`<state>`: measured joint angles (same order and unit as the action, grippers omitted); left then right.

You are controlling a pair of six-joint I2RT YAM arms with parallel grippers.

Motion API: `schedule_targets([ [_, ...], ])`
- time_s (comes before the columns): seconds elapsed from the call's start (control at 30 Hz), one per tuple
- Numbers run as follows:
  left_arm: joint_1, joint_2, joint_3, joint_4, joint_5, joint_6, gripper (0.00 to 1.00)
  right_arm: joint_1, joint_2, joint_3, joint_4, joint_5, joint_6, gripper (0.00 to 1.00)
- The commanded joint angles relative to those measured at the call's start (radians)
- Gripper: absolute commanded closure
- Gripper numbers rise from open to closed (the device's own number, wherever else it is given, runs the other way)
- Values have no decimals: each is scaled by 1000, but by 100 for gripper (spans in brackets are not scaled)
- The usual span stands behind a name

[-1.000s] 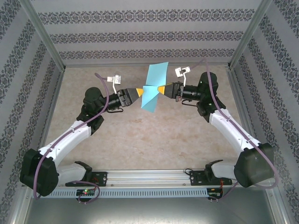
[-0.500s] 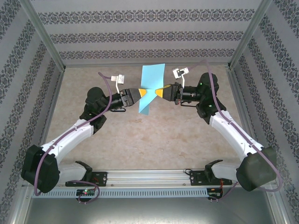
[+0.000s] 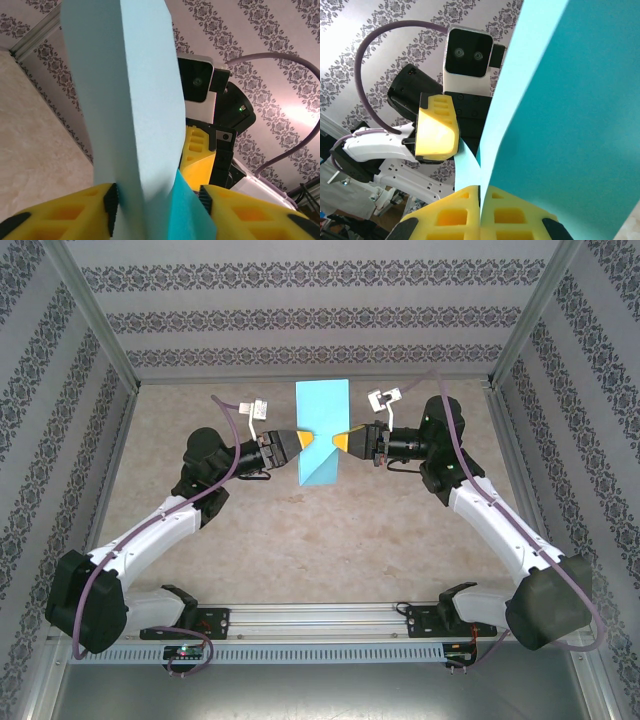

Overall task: Fold a paper plane with a square sheet of paper (fold left side to right side)
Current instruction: Turn over the paper at the center of the table.

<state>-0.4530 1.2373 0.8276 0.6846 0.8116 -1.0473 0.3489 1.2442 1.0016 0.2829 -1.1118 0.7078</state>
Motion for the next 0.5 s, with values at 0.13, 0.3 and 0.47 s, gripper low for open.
schedule_targets([
  [0.13, -23, -19, 43, -99, -11, 90, 68, -18, -20, -7, -14, 18, -30, 85],
  [0.3, -32, -33, 56, -231, -45, 173, 82, -50, -48, -11, -125, 60, -93, 67],
  [0.47, -71, -79, 106, -534, -181, 367, 90, -120, -119, -12, -426, 224, -258, 48],
])
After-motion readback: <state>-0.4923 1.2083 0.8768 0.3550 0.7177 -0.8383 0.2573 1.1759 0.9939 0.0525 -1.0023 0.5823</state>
